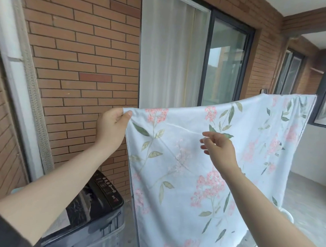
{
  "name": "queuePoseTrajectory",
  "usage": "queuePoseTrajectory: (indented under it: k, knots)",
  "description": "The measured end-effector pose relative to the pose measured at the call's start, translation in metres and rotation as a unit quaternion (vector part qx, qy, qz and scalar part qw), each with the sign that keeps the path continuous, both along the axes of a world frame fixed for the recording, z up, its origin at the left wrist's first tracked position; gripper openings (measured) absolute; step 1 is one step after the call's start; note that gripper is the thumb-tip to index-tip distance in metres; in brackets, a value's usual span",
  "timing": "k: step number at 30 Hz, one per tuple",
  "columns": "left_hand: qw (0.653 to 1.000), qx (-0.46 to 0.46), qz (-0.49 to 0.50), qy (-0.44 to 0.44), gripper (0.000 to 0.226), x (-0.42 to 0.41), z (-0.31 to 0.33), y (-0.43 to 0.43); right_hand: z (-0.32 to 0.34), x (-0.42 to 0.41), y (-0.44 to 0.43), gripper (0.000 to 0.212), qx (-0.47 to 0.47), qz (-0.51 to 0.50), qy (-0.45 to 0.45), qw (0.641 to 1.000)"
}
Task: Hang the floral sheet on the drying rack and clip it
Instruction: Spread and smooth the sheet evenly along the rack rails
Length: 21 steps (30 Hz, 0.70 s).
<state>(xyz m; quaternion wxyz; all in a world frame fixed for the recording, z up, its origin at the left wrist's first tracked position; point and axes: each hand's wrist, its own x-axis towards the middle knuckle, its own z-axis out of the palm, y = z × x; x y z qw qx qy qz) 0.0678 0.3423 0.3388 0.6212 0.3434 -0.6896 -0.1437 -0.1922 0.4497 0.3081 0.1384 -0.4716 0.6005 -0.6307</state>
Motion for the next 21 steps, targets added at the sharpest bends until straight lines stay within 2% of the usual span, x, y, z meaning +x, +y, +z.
queuePoseTrajectory:
  k: [4, 7, 12, 15, 17, 21]
  knots:
    - [0.999, -0.026, 0.009, -0.042, 0.042, -0.001, -0.005, 0.002, 0.003, 0.002, -0.006, 0.024, 0.002, 0.003, 0.014, 1.0]
    - [0.997, 0.02, 0.02, -0.066, 0.037, 0.001, -0.028, -0.009, 0.003, 0.002, -0.012, 0.023, 0.0, -0.003, 0.014, 1.0]
    - [0.983, 0.078, 0.074, -0.149, 0.049, -0.009, -0.04, -0.034, 0.001, 0.001, -0.033, 0.022, 0.002, -0.023, 0.026, 0.999]
    - [0.971, 0.101, 0.1, -0.191, 0.04, -0.019, -0.039, -0.06, 0.004, 0.0, -0.051, 0.02, 0.003, -0.029, 0.029, 0.999]
    - [0.976, 0.099, 0.071, -0.183, 0.028, -0.027, -0.041, -0.082, 0.007, -0.002, -0.063, 0.02, -0.002, -0.037, 0.031, 0.999]
    - [0.978, 0.109, -0.047, -0.173, 0.015, -0.054, -0.043, -0.115, 0.017, -0.011, -0.088, 0.02, -0.007, -0.073, 0.049, 0.996]
